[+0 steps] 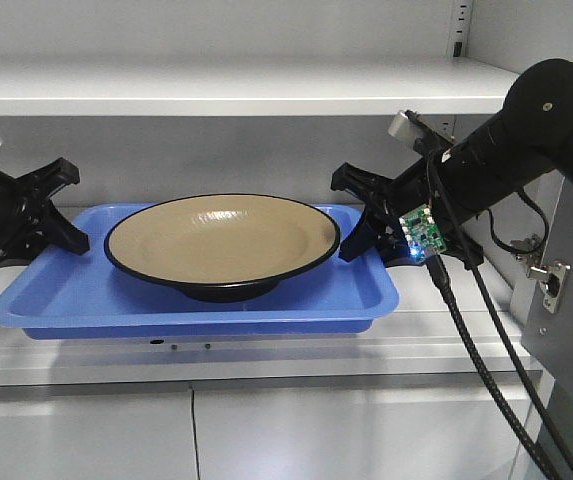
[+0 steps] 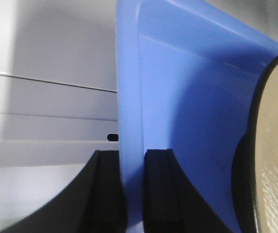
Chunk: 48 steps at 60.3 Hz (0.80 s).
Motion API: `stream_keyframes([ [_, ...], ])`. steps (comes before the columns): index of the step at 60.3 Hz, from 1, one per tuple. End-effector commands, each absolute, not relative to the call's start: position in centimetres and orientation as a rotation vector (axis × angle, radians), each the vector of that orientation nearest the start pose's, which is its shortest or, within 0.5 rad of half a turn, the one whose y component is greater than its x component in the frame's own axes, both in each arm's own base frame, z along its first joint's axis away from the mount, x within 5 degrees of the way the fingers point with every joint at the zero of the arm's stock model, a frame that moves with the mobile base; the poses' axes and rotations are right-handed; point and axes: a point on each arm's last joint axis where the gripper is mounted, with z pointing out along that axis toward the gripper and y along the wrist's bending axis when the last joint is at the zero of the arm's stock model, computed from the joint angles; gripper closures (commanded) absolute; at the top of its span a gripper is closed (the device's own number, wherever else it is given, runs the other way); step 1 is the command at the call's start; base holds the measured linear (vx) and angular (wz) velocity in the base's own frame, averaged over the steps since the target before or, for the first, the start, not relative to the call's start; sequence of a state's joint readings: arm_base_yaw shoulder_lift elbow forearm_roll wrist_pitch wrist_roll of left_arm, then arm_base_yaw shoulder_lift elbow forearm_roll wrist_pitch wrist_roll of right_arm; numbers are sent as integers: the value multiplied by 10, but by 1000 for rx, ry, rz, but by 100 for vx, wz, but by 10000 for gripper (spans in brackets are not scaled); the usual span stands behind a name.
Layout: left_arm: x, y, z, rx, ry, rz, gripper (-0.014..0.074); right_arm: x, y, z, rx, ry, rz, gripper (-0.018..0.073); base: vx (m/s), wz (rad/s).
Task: Place disk in tray to left cabinet
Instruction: 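Hold the tray with both grippers while the base approaches the open cabinet shelf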
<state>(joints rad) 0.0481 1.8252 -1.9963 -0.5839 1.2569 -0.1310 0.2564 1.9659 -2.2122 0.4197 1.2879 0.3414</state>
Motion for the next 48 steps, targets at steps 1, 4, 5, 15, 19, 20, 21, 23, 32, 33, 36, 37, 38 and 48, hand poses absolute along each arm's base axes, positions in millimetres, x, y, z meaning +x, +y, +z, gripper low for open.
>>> stream_keyframes([
  [1,370,-49,452,-170,2333,-1020,596,374,155,448,11,2442,1004,561,0,0],
  [4,370,-49,452,-170,2333,-1020,596,374,155,448,11,2442,1004,561,0,0],
  [5,370,-49,452,-170,2333,-1020,596,374,155,448,11,2442,1004,561,0,0],
  [15,370,-49,452,-170,2333,-1020,596,374,155,448,11,2442,1004,561,0,0],
  [19,370,-49,452,-170,2333,-1020,596,374,155,448,11,2442,1004,561,0,0],
  [20,370,-49,452,-170,2333,-1020,596,374,155,448,11,2442,1004,561,0,0],
  [21,370,-49,452,-170,2333,-1020,596,374,155,448,11,2442,1004,561,0,0],
  [23,370,-49,452,-170,2333,-1020,596,374,155,448,11,2442,1004,561,0,0],
  [32,370,-49,452,-170,2333,-1020,596,377,155,449,22,2411,1007,561,0,0],
  [33,370,-49,452,-170,2333,-1020,596,377,155,449,24,2409,1004,561,0,0],
  [36,370,-49,452,-172,2328,-1019,597,378,154,450,29,2395,1000,561,0,0],
  [37,370,-49,453,-173,2325,-1019,597,378,154,450,31,2389,1000,561,0,0],
  [38,370,-49,453,-174,2323,-1018,597,379,154,451,33,2383,999,561,0,0],
  [48,372,-49,452,-163,2313,-1009,597,384,153,452,54,2332,968,561,0,0],
])
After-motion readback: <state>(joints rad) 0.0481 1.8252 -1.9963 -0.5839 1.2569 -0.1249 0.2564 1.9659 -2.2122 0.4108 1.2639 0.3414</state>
